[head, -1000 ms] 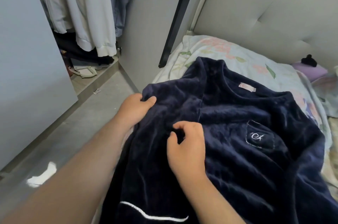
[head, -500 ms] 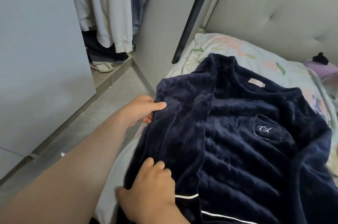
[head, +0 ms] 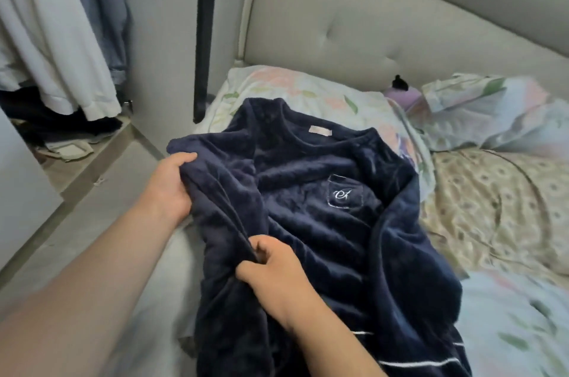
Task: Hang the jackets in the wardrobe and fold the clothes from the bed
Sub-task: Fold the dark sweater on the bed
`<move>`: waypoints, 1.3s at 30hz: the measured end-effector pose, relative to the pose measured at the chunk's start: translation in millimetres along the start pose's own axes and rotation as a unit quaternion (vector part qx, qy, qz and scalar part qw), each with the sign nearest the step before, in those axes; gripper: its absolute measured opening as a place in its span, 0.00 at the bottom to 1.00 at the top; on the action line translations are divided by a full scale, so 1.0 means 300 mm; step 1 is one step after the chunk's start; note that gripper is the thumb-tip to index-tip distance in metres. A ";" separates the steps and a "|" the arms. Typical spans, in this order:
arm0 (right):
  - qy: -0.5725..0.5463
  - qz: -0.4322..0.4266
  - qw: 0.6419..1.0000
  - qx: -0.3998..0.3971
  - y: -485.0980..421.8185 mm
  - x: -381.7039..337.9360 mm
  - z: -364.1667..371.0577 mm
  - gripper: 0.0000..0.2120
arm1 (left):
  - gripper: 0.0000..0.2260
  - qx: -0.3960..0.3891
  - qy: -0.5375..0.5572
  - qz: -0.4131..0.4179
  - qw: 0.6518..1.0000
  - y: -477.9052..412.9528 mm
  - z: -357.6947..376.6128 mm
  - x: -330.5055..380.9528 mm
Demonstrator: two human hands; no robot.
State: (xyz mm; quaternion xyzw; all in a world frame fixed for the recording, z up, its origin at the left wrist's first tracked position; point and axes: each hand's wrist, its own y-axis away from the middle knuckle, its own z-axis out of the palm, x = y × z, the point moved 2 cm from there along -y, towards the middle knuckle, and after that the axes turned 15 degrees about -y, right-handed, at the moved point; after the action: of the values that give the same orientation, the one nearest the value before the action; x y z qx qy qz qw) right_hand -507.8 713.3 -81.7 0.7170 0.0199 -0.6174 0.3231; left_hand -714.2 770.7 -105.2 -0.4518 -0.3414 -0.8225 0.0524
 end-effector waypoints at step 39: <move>-0.306 0.128 0.931 0.155 0.594 0.315 -0.897 0.21 | 0.20 -0.232 -0.356 -0.105 0.899 0.625 0.481 -0.477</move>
State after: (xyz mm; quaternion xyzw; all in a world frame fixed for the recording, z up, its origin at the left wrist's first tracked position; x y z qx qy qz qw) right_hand -174.4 668.7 -80.6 0.5308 -0.2677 -0.7559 0.2744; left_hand -454.1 683.9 -68.5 -0.6752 -0.1823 -0.6634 -0.2659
